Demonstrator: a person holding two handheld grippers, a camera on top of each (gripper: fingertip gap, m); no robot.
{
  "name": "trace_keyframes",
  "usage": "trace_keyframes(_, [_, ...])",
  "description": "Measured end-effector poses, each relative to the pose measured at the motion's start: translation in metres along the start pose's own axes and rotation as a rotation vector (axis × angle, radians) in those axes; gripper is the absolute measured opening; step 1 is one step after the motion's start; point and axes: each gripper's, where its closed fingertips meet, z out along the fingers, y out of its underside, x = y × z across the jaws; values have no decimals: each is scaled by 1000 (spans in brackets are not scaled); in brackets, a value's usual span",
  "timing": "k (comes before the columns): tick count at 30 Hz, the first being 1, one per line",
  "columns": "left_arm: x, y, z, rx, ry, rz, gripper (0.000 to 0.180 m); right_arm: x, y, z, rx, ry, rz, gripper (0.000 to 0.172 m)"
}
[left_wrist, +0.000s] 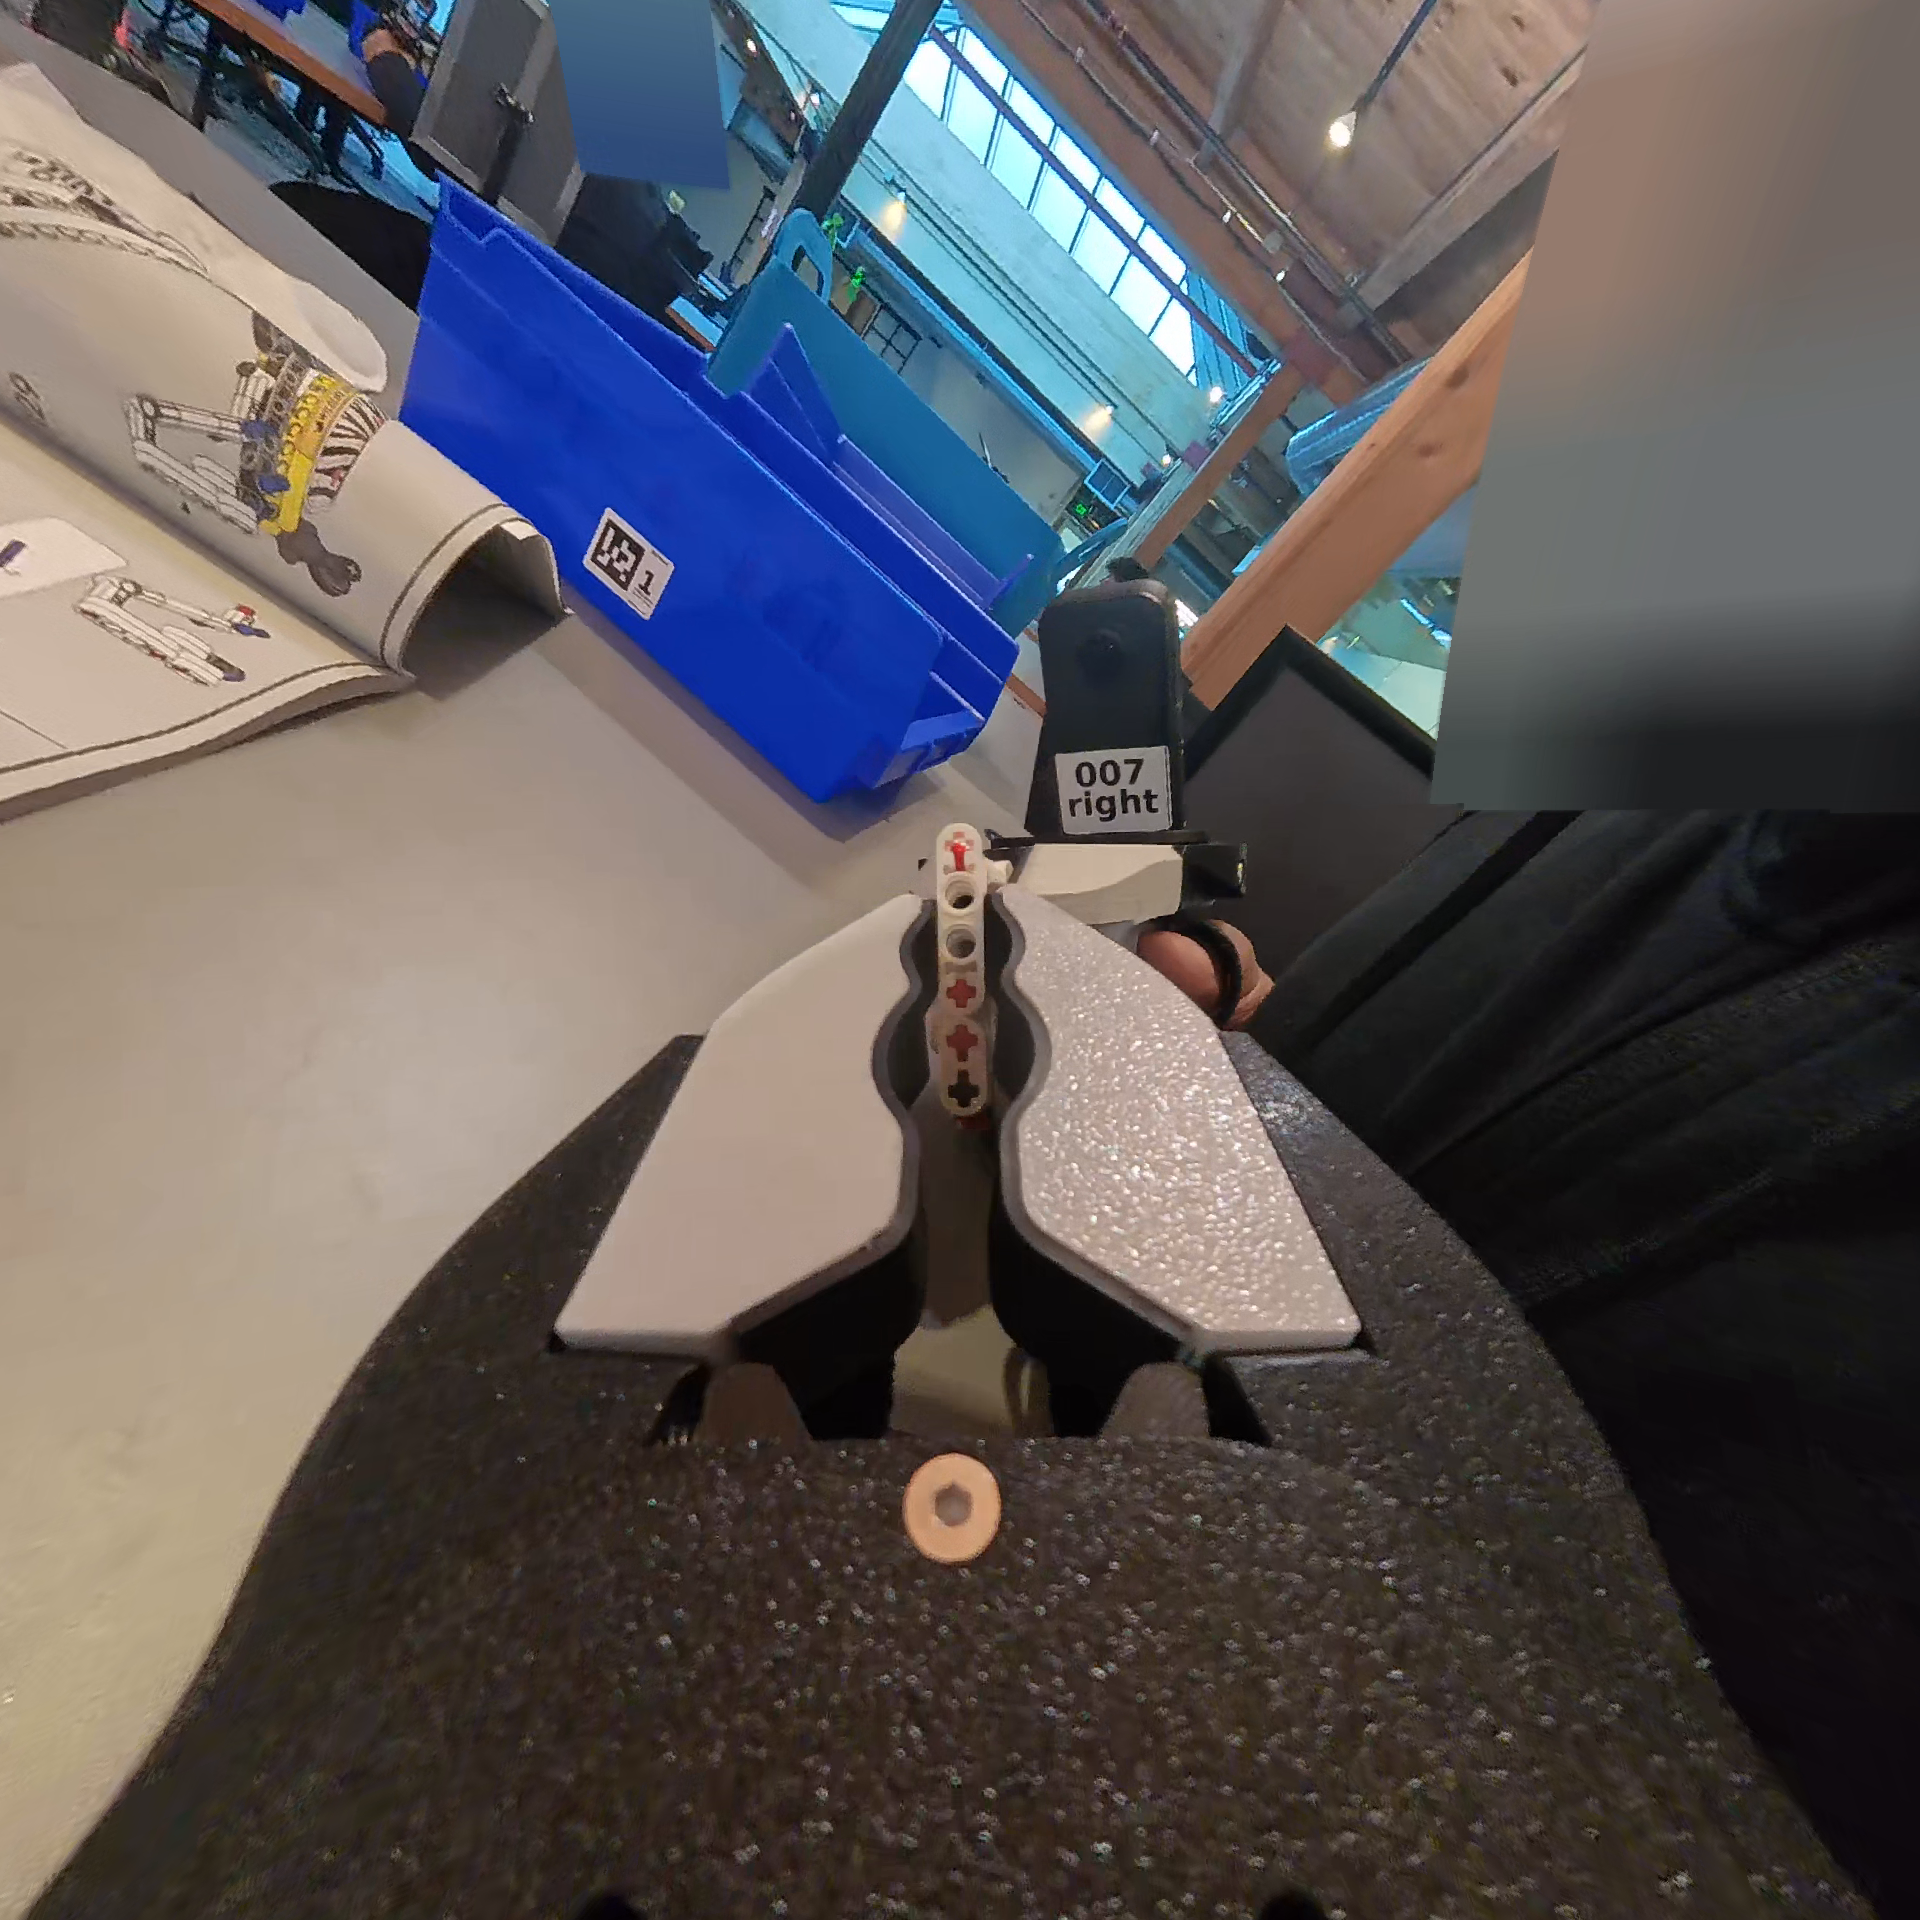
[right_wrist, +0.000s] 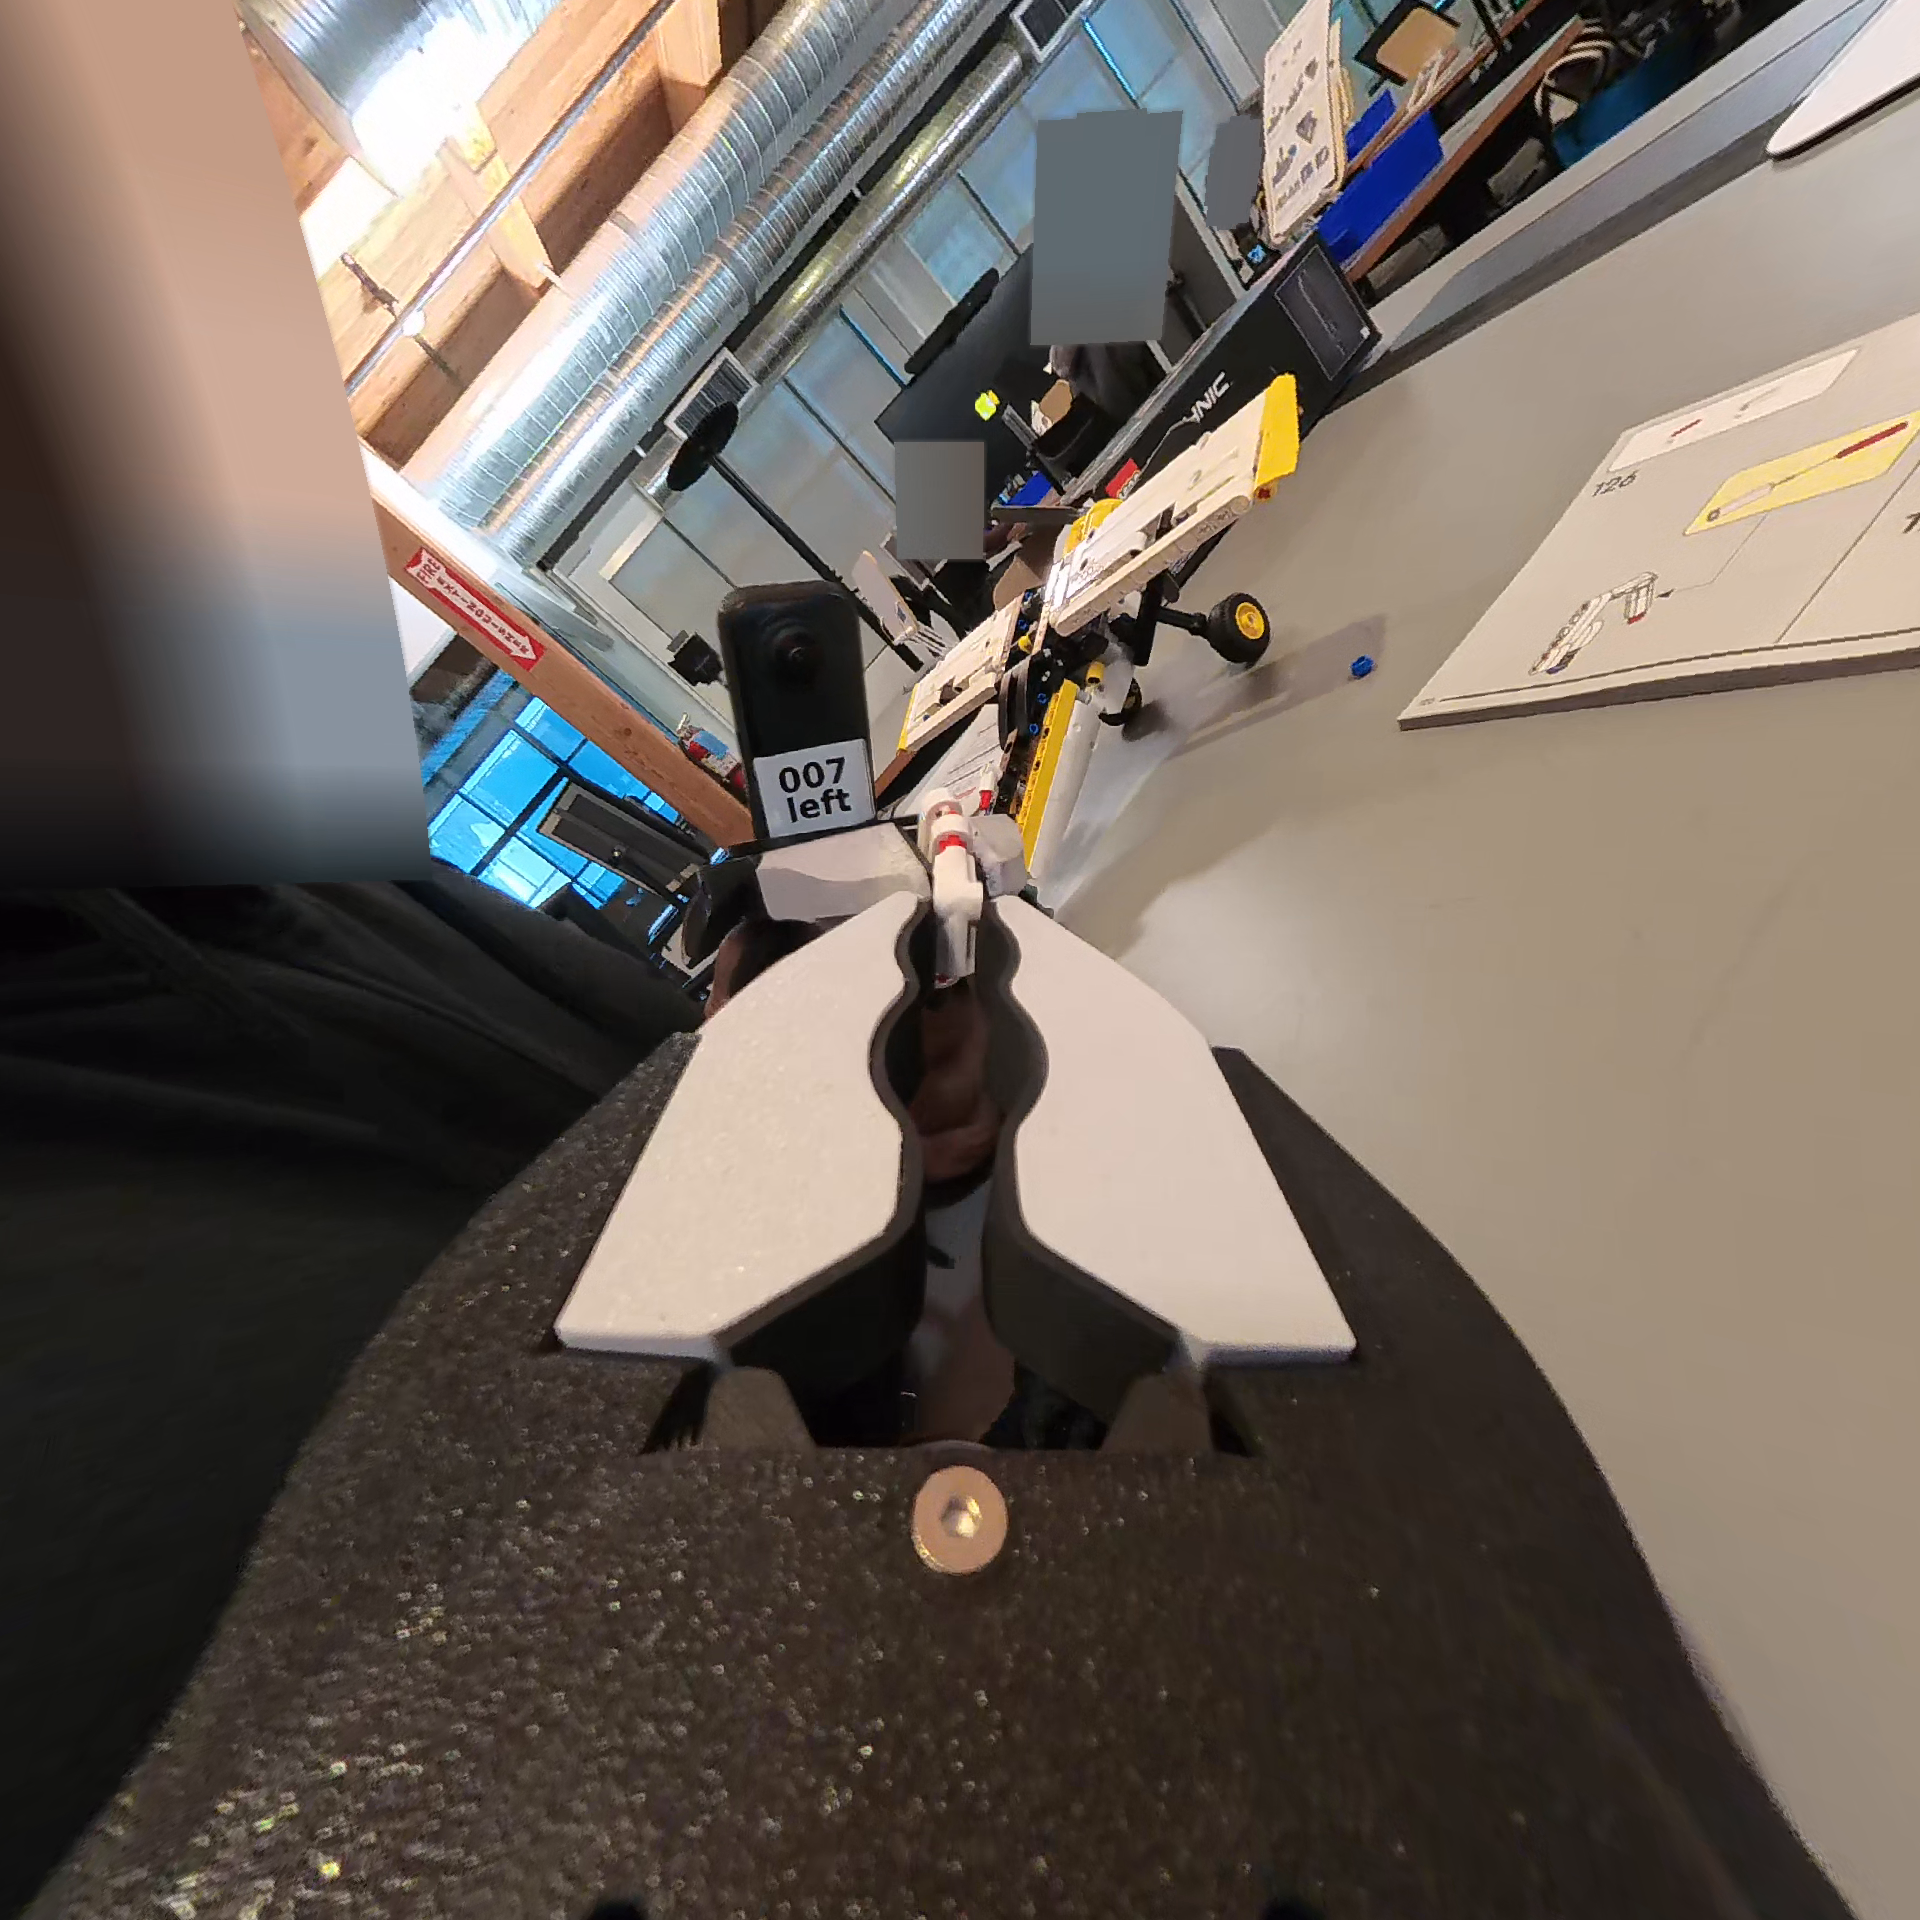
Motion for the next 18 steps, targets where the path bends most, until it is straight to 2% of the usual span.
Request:
trace_keyframes(3, [0, -2, -1, 17, 7, -21, 8, -1, -2, -2, 22, -2, 6, 7])
trace_keyframes(4, [-12, -16, -12, 123, -64, -62, 9, 4, -11, -11, 92, 22, 27, 8])
trace_keyframes(5, [-26, -30, -30, 239, -91, -178, 8, 11, -22, -24, 176, 52, 68, 7])
trace_keyframes(6, [-28, -34, -38, 286, -111, -193, 8, 12, -22, -28, 186, 67, 77, 7])
trace_keyframes(7, [-23, -26, -32, 207, -142, -98, 9, 12, -17, -26, 150, 91, 44, 7])
trace_keyframes(9, [-26, -11, -20, 89, -177, -95, 9, 13, -10, -18, 85, 107, 26, 7])
trace_keyframes(11, [-26, -5, -15, 25, -219, 4, 9, 15, -4, -11, 25, 117, -5, 7])
trace_keyframes(13, [-30, 7, -11, -65, -256, 29, 9, 20, 1, -6, -32, 150, -39, 7])
trace_keyframes(16, [-31, 17, -8, -147, -270, 74, 8, 26, 4, -4, -98, 195, -130, 7])
trace_keyframes(18, [-27, 16, -4, -148, -249, 122, 8, 30, 1, -8, -127, 231, -232, 8])
